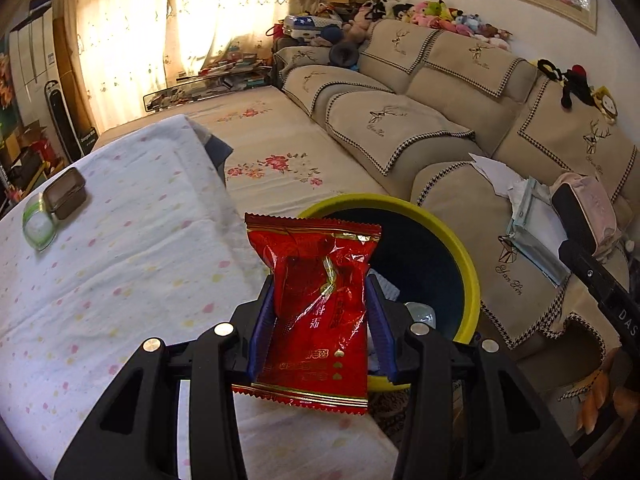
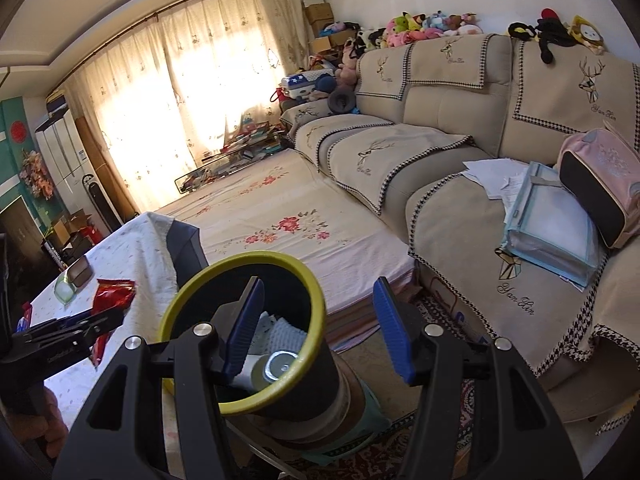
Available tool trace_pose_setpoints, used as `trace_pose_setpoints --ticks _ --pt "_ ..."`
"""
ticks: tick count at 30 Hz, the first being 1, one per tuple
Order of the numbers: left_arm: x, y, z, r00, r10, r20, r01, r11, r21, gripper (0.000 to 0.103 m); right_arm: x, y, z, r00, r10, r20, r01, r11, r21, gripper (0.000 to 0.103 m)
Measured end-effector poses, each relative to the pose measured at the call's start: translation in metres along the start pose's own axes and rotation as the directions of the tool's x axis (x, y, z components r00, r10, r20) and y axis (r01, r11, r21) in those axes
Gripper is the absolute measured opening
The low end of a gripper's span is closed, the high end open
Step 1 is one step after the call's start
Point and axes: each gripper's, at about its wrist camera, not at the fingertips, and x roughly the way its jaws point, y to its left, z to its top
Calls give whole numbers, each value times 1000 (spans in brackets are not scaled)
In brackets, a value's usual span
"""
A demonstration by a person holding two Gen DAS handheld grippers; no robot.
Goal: Collect trash
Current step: 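Carry the red packet over the yellow bin and open the left gripper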
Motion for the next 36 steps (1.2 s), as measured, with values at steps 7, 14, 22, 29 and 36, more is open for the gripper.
trace_pose_setpoints --ticks 7,14,22,29,36 --pt "35 -35 17 999 -6 -34 8 999 50 45 6 -19 -2 1000 -14 -8 14 999 29 54" --pt "60 -52 20 998 -3 -60 8 997 80 52 12 -27 -4 999 -25 -21 26 999 42 54" --pt "54 -51 23 999 -14 -41 18 997 80 73 12 -26 -4 999 -29 -21 30 999 41 54" --pt "32 -44 26 1000 -30 -6 31 995 93 93 8 -13 -3 1000 -25 -17 25 999 22 54" --pt "4 -25 25 998 -58 25 55 995 78 93 -1 -5 0 999 -41 -3 41 999 7 54"
